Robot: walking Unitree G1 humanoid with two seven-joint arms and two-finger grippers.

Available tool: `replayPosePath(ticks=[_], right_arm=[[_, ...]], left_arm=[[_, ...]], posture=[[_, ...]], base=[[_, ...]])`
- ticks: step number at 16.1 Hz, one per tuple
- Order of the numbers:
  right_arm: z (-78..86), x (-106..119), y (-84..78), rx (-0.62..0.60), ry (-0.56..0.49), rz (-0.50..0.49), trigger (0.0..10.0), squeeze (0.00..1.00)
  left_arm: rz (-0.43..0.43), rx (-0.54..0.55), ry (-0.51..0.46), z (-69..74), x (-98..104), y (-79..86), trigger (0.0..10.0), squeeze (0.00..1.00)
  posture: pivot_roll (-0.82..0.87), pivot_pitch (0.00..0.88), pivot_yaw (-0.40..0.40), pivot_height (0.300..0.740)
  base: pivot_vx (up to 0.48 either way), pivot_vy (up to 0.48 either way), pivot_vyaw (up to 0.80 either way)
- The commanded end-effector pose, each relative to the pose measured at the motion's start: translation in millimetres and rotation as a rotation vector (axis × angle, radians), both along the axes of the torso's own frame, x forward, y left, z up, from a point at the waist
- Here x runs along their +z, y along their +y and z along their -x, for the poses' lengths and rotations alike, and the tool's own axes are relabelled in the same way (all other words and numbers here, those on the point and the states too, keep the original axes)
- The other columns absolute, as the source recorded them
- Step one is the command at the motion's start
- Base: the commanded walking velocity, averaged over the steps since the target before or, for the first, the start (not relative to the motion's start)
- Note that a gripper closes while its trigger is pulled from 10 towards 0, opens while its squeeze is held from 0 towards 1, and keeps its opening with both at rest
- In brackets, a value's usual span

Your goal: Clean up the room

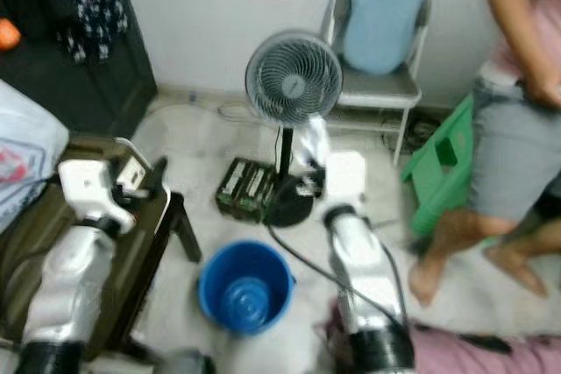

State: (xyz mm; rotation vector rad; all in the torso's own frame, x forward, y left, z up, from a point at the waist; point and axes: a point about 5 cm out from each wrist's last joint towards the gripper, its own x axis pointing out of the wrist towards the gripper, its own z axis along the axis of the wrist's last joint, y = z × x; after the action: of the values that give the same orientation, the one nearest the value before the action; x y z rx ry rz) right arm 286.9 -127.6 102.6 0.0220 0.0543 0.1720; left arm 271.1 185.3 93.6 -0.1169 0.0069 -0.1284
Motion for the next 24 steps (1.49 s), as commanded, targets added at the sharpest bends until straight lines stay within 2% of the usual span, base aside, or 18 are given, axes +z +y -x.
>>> replayPosePath(ticks=[1, 10, 17, 24], right_arm=[[1.8, -1.9, -10.5, -0.029, 0.006, 0.022, 10.0, 0.0], [-0.6, -2.4, -8.8, -0.027, 0.01, 0.02, 10.0, 0.0], [-4.0, -4.2, -10.3, -0.048, 0.027, 0.005, 10.0, 0.0], [-4.9, -4.6, -11.9, -0.055, 0.03, 0.001, 10.0, 0.0]], left_arm=[[0.007, -0.017, -0.008, -2.1, 1.6, -7.5, 10.0, 0.0], [-0.021, 0.007, -0.017, -4.5, 2.8, -4.9, 10.0, 0.0], [-0.009, -0.026, -0.027, -5.5, 4.9, -4.1, 10.0, 0.0], [0.021, -0.074, -0.041, -4.4, 6.3, -10.4, 10.0, 0.0]], posture=[[0.0, 0.0, -0.025, 0.74], [0.01, 0.0, -0.026, 0.74], [0.01, 0.0, -0.028, 0.74], [0.01, 0.0, -0.027, 0.74]], base=[[0.0, 0.0, 0.65], [0.0, 0.0, 0.77], [0.0, 0.0, 0.0], [0.0, 0.0, -0.8]])
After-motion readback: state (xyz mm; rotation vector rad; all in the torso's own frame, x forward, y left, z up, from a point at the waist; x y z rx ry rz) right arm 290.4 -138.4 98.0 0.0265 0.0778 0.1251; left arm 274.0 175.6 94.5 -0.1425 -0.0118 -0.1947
